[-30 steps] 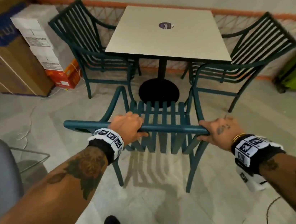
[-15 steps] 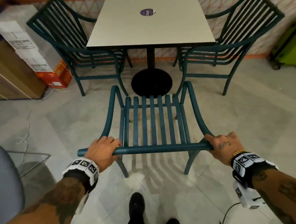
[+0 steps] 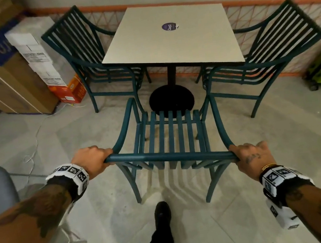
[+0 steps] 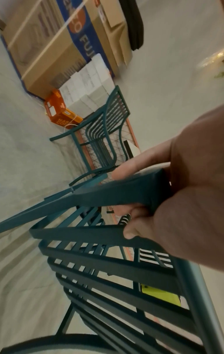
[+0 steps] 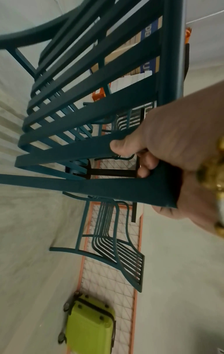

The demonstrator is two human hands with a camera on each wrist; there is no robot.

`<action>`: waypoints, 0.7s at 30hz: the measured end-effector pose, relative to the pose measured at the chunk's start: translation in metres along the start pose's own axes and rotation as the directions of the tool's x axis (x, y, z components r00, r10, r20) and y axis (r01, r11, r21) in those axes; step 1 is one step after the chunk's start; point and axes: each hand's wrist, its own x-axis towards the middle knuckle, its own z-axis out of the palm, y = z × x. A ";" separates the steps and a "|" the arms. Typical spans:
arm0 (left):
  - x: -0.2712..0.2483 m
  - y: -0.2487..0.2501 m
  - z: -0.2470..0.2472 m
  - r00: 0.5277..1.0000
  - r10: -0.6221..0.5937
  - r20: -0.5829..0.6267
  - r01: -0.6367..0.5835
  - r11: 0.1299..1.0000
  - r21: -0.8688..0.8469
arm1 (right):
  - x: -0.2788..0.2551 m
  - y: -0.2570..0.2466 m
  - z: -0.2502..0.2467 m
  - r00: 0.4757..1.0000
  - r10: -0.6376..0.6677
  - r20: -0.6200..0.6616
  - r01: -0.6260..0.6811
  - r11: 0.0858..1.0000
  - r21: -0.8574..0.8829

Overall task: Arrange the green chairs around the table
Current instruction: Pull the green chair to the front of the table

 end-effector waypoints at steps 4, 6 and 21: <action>0.053 -0.018 -0.030 0.999 0.024 -0.029 -0.022 0.998 0.059 | 0.051 0.008 -0.025 1.000 0.006 0.004 -0.006 0.999 -0.048; 0.076 -0.026 -0.038 0.999 0.038 -0.026 -0.036 0.998 0.055 | 0.072 0.009 -0.033 1.000 0.019 0.002 -0.019 0.998 -0.053; 0.191 -0.059 -0.042 0.999 0.040 -0.004 -0.040 0.999 0.011 | 0.192 0.000 -0.044 0.991 0.099 0.090 -0.089 0.990 -0.114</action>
